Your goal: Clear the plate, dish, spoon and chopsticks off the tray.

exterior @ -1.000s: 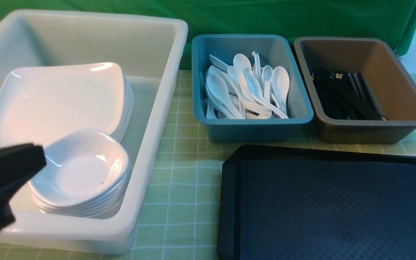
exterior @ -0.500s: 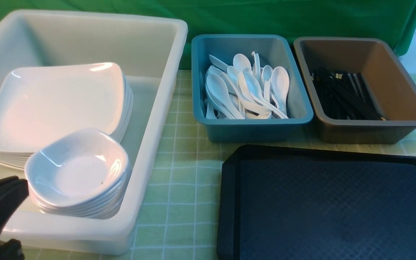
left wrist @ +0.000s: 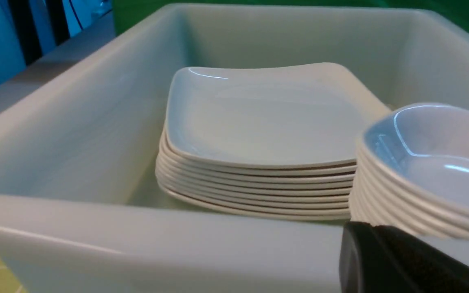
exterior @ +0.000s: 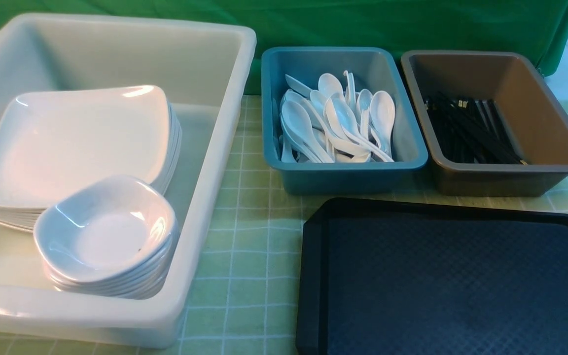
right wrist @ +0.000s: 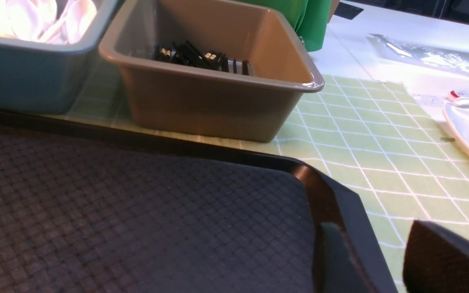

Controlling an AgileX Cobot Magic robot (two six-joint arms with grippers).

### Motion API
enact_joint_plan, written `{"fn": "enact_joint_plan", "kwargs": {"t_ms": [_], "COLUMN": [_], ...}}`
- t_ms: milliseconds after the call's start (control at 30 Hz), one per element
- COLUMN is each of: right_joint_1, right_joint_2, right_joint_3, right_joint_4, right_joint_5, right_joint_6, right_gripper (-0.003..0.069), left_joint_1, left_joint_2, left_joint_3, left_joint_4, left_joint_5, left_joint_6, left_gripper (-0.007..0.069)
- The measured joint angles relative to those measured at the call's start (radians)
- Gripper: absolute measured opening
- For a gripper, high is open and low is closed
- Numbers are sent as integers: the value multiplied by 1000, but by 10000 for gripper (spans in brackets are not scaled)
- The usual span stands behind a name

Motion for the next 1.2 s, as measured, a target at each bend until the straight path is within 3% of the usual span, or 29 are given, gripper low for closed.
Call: {"fn": "enact_joint_plan", "kwargs": {"t_ms": [233,1200], "right_joint_1": [0,0], "right_joint_2": [0,0], "right_joint_3": [0,0], "right_joint_4": [0,-1], "right_joint_5": [0,0], "right_joint_6": [0,0], "right_gripper": [246,242], "left_joint_1": [0,0], "left_joint_2": [-3,-5], "left_joint_3": [43,45], "left_joint_4": [60,79], "left_joint_5": [-27,10], "left_joint_6": [-125,-137], "left_gripper": [3,3]}}
